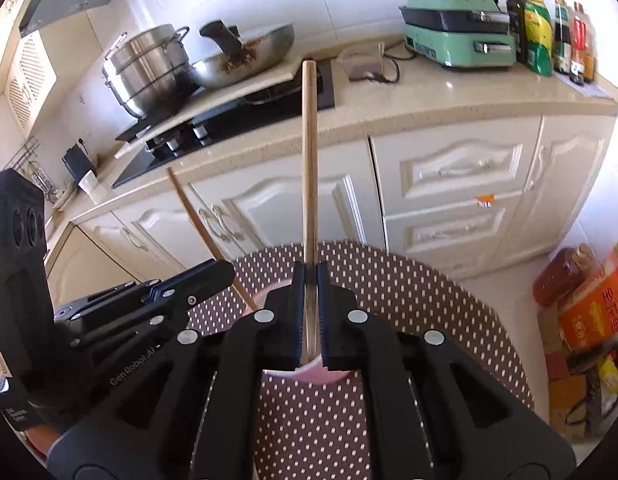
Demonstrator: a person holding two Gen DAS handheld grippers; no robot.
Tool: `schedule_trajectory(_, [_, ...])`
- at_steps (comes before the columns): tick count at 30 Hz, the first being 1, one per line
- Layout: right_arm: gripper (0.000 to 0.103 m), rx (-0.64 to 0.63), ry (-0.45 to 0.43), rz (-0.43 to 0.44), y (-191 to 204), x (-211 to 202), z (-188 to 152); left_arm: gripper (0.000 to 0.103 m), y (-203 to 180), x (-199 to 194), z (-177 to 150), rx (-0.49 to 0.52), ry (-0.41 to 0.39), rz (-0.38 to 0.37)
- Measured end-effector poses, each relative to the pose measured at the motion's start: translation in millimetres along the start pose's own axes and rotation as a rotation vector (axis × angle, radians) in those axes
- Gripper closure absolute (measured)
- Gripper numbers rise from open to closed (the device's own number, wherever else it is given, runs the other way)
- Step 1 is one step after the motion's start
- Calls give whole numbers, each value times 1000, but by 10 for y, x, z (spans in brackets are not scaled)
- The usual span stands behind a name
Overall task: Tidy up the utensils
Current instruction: 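Open the left tool to drop its chopstick into the cup while the right tool does too, then return the left tool to the pile and grasp a chopstick while the right tool grasps one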
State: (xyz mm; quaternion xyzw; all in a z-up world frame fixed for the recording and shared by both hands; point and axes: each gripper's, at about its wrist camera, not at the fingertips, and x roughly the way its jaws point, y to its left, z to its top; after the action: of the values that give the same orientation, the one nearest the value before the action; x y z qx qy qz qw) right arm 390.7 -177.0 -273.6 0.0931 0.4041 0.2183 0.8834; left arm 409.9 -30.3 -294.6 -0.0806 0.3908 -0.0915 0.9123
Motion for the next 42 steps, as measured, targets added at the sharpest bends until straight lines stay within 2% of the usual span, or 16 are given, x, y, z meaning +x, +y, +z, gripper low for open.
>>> schedule_trajectory(5, [96, 36, 19, -25, 2, -21, -106, 96, 5, -34, -76, 17, 38, 5])
schedule_trajectory(8, [96, 60, 40, -29, -12, -27, -155, 78, 77, -72, -116, -6, 63, 5])
schedule_trajectory(10, [95, 68, 44, -41, -5, -46, -182, 77, 121, -123, -144, -11, 63, -1])
schedule_trajectory(12, [86, 76, 40, -52, 10, -78, -211, 74, 161, -149, -160, -17, 76, -5])
schedule_trajectory(14, [60, 84, 26, -56, 25, -132, -231, 74, 211, -206, -183, -17, 78, -4])
schedule_trajectory(15, [57, 88, 18, -56, 31, -162, -242, 74, 235, -225, -193, -16, 78, -6])
schedule_trajectory(18, [57, 86, 14, -61, 60, -223, -276, 74, 354, -305, -249, -25, 86, 0])
schedule_trajectory(22, [57, 97, 18, -73, 74, -290, -373, 73, 580, -367, -366, -65, 138, -3])
schedule_trajectory(27, [57, 95, 68, -75, 157, -252, -608, 71, 782, -362, -592, -75, 213, 28])
schedule_trajectory(33, [58, 53, 167, -74, 347, -108, -953, 71, 922, -113, -1029, -78, 413, 54])
schedule_trajectory(36, [65, 39, 231, -71, 408, -6, -1118, 71, 913, 14, -1243, -51, 494, 90])
schedule_trajectory(42, [68, 32, 365, -64, 456, 253, -1390, 71, 867, 153, -1453, -33, 549, 104])
